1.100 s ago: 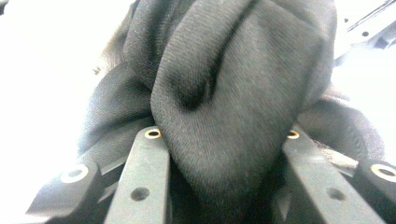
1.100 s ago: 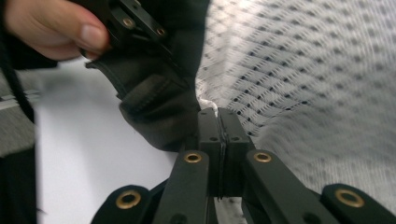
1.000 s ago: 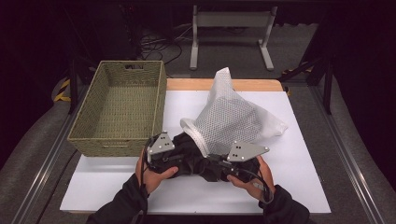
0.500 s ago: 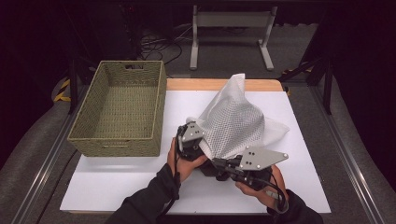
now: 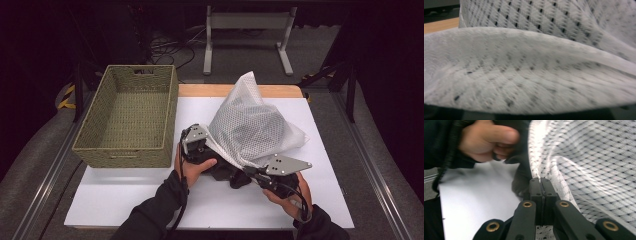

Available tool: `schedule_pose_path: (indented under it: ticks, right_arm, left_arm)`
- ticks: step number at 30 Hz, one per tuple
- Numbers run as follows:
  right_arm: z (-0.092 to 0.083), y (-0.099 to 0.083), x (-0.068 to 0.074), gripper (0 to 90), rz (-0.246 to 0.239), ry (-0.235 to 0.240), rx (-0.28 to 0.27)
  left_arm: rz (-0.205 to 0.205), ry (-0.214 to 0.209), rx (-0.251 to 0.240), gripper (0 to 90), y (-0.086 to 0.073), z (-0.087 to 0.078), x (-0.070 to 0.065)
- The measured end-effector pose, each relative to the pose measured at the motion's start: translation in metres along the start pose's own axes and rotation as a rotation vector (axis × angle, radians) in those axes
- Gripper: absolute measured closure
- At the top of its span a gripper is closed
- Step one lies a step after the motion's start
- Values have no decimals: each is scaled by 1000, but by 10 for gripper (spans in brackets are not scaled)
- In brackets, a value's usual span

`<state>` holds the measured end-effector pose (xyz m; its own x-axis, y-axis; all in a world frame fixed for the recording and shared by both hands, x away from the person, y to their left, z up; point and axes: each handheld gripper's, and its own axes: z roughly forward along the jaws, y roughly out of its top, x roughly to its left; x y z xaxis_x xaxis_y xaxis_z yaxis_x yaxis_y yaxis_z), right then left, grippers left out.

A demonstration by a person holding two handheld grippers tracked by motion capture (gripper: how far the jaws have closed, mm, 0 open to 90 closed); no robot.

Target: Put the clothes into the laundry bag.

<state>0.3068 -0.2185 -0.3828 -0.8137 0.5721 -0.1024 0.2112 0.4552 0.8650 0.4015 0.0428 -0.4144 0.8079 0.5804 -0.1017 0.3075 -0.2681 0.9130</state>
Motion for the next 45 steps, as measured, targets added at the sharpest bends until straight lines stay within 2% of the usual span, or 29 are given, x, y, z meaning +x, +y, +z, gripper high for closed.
schedule_pose_path:
  ticks: [1, 4, 6, 9, 10, 11, 14, 15, 17, 20, 21, 22, 23, 24, 25, 26, 27, 28, 30, 31, 32, 33, 34, 35, 37, 39, 42, 44, 45]
  right_arm:
    - [0, -1, -1, 900, 10, -1, -2]
    - [-2, 0, -3, 900, 12, -21, -13]
    - [-4, 1, -4, 900, 10, -30, -19]
    - [-4, 1, -4, 900, 10, -32, -19]
    - [-3, 1, -3, 900, 7, -31, -16]
    - [-2, 1, -3, 899, 6, -30, -12]
    - [2, 0, -1, 898, -3, -25, 3]
    - [4, 0, -1, 898, -4, -23, 7]
    - [7, 0, 1, 897, -8, -21, 16]
    - [13, -2, 4, 896, -32, -23, 45]
    - [13, -2, 4, 896, -32, -23, 45]
    - [15, -3, 4, 895, -34, -24, 53]
    - [18, -5, 3, 895, -31, -19, 63]
    - [20, -6, 2, 895, -27, -18, 71]
    - [21, -8, 1, 895, -24, -16, 75]
    - [22, -8, -1, 895, -18, -16, 79]
    - [22, -8, -1, 895, -18, -16, 79]
    - [23, -10, -4, 896, -7, -12, 84]
    - [23, -9, -4, 897, -3, -12, 79]
    - [23, -7, -4, 897, -6, -6, 80]
    - [23, -6, -3, 897, -4, -6, 74]
    - [23, -4, -1, 897, -11, -6, 67]
    - [23, -1, 0, 898, -13, -2, 63]
    - [23, -1, 0, 898, -13, -2, 63]
    - [21, 5, 5, 899, -29, 5, 40]
    - [16, 16, 9, 899, -38, 22, 0]
    - [10, 29, 21, 899, -65, 38, -43]
    - [7, 39, 34, 900, -98, 60, -67]
    - [6, 43, 39, 900, -109, 68, -79]
  left_arm:
    - [21, -15, 5, 405, -1, -5, -1]
    - [41, -63, 35, 292, -5, -22, -1]
    - [66, -56, 59, 243, -8, -39, -2]
    - [75, -75, 84, 169, -11, -49, -3]
    - [119, -67, 110, 169, -17, -57, -9]
    - [138, -69, 133, 160, -22, -57, -15]
    - [165, -70, 183, 117, -30, -43, -25]
    - [154, -86, 201, 103, -33, -32, -28]
    - [154, -91, 222, 91, -34, -15, -31]
    - [108, -108, 195, 87, -29, 9, -32]
    - [108, -108, 195, 91, -29, 9, -32]
    - [89, -107, 183, 91, -27, 14, -32]
    - [79, -91, 149, 126, -24, 17, -32]
    - [88, -76, 123, 175, -22, 20, -33]
    - [94, -59, 119, 223, -19, 24, -34]
    - [100, -24, 122, 291, -13, 34, -35]
    - [100, -24, 122, 560, -13, 34, -35]
    - [102, -27, 122, 560, -10, 37, -35]
    - [101, -16, 104, 736, -6, 40, -34]
    - [101, -16, 104, 775, -6, 40, -34]
    - [100, -16, 81, 788, -1, 37, -33]
    - [100, -16, 81, 794, -1, 37, -33]
    - [97, 18, 50, 800, 0, 29, -32]
    - [97, 18, 50, 804, 0, 29, -32]
    - [73, 44, 0, 806, 2, 13, -27]
    - [89, 99, -25, 810, 2, -6, -26]
    - [109, 139, -57, 814, 4, -39, -28]
    - [126, 168, -84, 815, 8, -62, -36]
    - [128, 169, -92, 816, 9, -72, -39]
